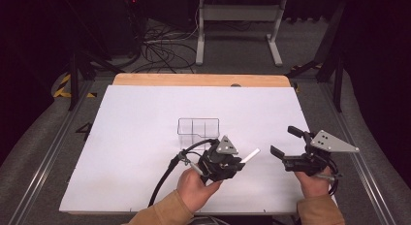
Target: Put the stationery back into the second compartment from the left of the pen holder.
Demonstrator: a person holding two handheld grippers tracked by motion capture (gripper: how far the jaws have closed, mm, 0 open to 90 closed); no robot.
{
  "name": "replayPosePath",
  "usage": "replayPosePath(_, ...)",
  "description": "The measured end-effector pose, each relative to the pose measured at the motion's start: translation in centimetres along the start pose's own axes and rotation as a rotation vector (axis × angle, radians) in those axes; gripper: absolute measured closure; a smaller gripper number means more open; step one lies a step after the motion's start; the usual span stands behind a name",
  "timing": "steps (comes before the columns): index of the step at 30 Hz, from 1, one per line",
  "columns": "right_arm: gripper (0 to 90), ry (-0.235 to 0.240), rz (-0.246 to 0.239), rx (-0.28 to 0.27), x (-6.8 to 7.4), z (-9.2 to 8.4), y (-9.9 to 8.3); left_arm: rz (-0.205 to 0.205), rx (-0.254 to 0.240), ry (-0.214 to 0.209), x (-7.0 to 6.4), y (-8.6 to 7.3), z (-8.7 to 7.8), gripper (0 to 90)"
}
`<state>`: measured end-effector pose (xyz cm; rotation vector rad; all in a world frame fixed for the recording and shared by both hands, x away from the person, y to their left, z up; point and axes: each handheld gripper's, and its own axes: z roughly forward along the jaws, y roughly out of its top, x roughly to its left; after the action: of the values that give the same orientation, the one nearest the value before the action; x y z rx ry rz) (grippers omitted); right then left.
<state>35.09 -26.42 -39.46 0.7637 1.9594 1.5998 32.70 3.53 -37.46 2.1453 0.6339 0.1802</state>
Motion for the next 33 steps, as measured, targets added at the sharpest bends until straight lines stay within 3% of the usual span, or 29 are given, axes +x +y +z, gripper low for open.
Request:
replayPosePath(11,5.8,0.009,-0.003,0.009,0.1,0.2,-0.1,-0.017,-0.148,0.007,2.3,0.5,-2.6,78.7)
replayPosePath(17,5.8,0.017,-0.005,0.019,0.2,0.5,-0.2,-0.001,-0.222,0.021,3.4,0.8,-3.6,78.6)
replayPosePath(23,5.9,0.025,-0.009,0.023,0.3,0.6,-0.2,-0.023,-0.292,0.027,4.8,0.9,-4.6,78.6)
replayPosePath(28,5.9,0.028,-0.009,0.026,0.4,0.7,-0.3,-0.006,-0.338,0.057,5.7,0.9,-5.2,78.6)
replayPosePath(33,5.9,0.03,-0.011,0.03,0.4,0.7,-0.3,-0.017,-0.36,0.072,6.8,0.7,-5.4,78.6)
